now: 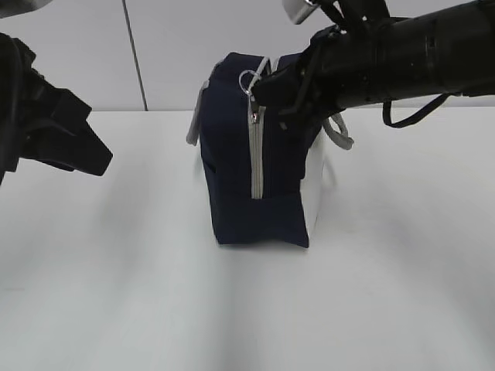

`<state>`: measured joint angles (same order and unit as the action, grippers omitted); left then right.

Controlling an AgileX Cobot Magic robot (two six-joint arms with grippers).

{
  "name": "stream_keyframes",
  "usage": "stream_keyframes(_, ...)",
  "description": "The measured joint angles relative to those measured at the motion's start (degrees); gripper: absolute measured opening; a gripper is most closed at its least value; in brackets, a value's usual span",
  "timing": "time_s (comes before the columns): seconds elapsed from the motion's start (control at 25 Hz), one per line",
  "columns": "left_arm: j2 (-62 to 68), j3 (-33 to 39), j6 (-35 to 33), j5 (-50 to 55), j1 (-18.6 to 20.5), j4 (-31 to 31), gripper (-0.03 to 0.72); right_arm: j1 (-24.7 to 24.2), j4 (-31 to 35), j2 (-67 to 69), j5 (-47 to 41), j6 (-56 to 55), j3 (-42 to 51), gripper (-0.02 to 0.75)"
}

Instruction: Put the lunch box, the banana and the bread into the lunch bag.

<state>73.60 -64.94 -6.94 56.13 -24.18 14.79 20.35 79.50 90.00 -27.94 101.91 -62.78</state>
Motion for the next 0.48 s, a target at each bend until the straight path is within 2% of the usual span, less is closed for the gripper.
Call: stream_keyframes(0.48, 0.0, 0.0, 0.0, 0.0, 0.0, 0.0, 0.309, 0.0, 5.7, 0.0, 0.3, 0.0, -0.5, 0.000)
